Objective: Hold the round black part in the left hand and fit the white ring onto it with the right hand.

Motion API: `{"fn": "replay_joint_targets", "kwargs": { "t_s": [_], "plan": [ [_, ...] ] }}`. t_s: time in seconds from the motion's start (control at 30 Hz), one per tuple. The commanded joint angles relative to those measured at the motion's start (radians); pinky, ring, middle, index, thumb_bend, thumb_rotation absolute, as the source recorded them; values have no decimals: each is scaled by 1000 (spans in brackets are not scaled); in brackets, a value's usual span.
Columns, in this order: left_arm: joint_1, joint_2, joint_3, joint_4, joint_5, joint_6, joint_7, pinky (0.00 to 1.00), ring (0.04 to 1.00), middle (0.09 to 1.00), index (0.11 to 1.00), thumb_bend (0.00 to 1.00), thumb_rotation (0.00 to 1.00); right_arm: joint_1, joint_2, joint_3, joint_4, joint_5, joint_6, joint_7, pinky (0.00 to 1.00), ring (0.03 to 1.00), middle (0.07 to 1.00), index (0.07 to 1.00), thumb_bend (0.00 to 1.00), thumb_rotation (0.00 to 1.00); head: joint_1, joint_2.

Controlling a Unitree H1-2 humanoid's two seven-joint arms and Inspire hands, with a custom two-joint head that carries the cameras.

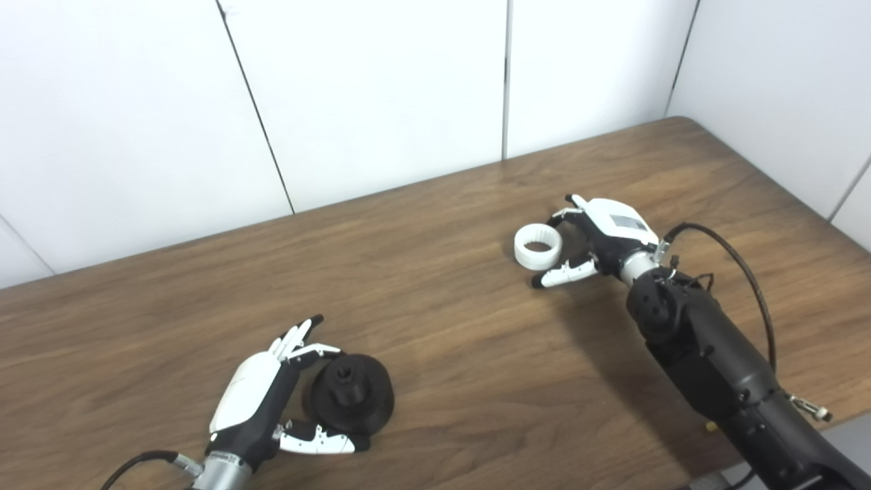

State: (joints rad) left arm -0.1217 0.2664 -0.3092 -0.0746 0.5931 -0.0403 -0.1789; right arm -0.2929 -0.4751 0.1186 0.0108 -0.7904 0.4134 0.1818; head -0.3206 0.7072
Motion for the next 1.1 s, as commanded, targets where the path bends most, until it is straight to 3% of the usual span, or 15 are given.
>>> {"fn": "replay_joint_targets", "kwargs": {
  "t_s": [0.0, 0.37, 1.07],
  "plan": [
    [-17, 9, 5, -23, 10, -3, 1, 1000, 1000, 1000, 625, 925, 316, -22, -12, -8, -18, 2, -15, -28, 854, 942, 975, 764, 848, 415, 0, 2],
    [-14, 0, 0, -23, 18, 3, 6, 1000, 1000, 1000, 624, 919, 312, -20, 17, -8, 9, 34, -59, -123, 846, 911, 928, 697, 787, 349, 14, 8],
    [-17, -12, -6, -34, 39, 17, 9, 1000, 1000, 1000, 621, 918, 300, -54, 46, 29, 31, 29, 1, -106, 803, 874, 940, 768, 876, 416, 27, 17]
  ]
}}
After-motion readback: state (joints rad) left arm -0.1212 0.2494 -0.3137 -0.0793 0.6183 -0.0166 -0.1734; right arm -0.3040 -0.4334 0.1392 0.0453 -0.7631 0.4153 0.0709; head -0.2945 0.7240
